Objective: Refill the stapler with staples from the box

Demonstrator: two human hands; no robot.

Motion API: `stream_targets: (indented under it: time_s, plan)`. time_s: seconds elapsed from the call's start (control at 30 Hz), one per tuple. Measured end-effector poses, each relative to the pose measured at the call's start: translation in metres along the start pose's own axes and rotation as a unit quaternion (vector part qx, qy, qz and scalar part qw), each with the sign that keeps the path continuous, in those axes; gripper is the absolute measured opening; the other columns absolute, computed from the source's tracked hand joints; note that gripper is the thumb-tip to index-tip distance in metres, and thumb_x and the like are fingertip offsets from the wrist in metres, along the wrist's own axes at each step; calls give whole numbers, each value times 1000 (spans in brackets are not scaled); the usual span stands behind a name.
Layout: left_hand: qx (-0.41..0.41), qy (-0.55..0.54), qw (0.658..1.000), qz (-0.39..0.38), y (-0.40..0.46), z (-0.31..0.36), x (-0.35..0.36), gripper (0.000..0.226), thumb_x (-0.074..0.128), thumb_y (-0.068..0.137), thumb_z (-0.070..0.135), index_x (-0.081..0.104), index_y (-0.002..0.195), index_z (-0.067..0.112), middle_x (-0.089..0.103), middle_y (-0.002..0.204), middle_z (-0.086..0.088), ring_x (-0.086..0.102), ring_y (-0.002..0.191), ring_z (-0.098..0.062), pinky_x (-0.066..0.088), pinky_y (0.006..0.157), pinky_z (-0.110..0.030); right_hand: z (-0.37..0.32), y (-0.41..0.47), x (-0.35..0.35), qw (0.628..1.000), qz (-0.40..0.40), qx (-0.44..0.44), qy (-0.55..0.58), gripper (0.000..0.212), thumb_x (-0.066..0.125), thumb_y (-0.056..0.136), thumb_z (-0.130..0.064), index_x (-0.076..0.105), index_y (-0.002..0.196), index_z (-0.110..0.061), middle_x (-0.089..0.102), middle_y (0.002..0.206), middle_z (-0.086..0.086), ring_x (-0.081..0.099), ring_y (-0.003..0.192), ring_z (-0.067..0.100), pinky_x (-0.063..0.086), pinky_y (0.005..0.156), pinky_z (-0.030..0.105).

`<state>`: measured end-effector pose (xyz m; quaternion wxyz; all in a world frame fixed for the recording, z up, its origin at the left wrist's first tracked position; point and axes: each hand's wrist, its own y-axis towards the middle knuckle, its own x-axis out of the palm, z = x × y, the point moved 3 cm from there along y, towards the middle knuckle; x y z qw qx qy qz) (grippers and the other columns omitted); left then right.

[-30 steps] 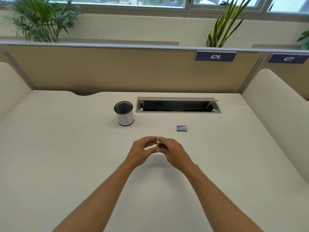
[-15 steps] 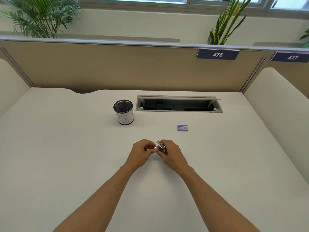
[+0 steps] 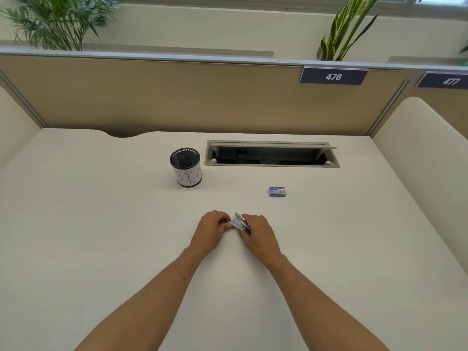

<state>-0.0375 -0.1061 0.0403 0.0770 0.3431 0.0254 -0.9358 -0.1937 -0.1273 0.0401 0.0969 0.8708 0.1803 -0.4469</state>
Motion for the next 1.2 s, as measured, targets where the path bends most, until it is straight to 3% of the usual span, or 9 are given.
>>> stream_targets:
  time_s: [0.33,0.4,0.5,0.6,0.83,0.93,1.07,1.13,1.2]
  plan:
    - [-14,-32,999,39,-11,10,12,28,56,89,-1,63,116,5,67,108,-12,61,100,-23,48,93,-36,-4,-3,5,993,52,106,26,41,60,91,-40,54,116,-8,57,109,9,56,97,27,39,72,31]
    - [-1,-31,998,48,-18,13,17,31,50,90,-3,64,116,6,69,107,-11,60,97,-22,46,89,-31,-7,-4,5,992,54,110,37,43,59,91,-44,54,114,-7,56,107,9,57,94,27,40,70,31]
    - [19,-29,999,34,-24,19,21,37,44,88,-8,67,112,8,72,98,-8,58,83,-15,40,78,-20,-10,-4,5,993,50,98,48,37,55,94,-38,55,113,-5,58,106,11,56,93,27,39,70,29]
    - [20,-43,999,14,-23,21,20,35,43,90,-7,69,106,10,73,89,-8,62,77,-20,45,71,-25,-11,-4,4,993,45,92,59,31,46,100,-29,56,114,-4,61,106,14,56,98,28,40,77,32]
    - [-5,-46,999,-3,-24,15,15,31,47,94,4,64,119,12,71,108,-13,62,93,-21,46,85,-31,-2,-6,-8,992,72,93,34,26,38,101,-25,56,99,-6,60,99,14,56,93,31,37,70,35]
    - [-20,-12,999,22,-23,9,10,32,53,95,14,57,127,7,62,127,-12,57,114,-25,40,99,-30,4,-5,-16,992,98,57,-63,32,41,101,-26,58,121,-9,63,111,11,56,104,31,44,82,40]
    - [12,110,992,53,-17,9,-7,47,52,97,30,46,138,10,47,145,-10,39,134,-27,26,111,-35,12,-4,-29,982,109,1,-154,42,48,98,-33,52,131,-6,62,125,14,54,117,33,43,92,43]
    - [16,160,985,58,-15,7,-12,54,47,97,38,39,143,10,37,152,-10,29,141,-25,19,115,-38,22,-3,-31,981,83,22,-172,57,38,100,-46,36,145,-10,43,149,11,34,140,29,28,112,43]
    - [12,207,977,42,-11,7,-14,60,40,98,46,30,147,12,27,157,-8,18,146,-23,11,118,-40,25,0,-31,978,57,29,-196,70,23,98,-58,16,152,-14,17,162,6,10,149,23,7,120,41]
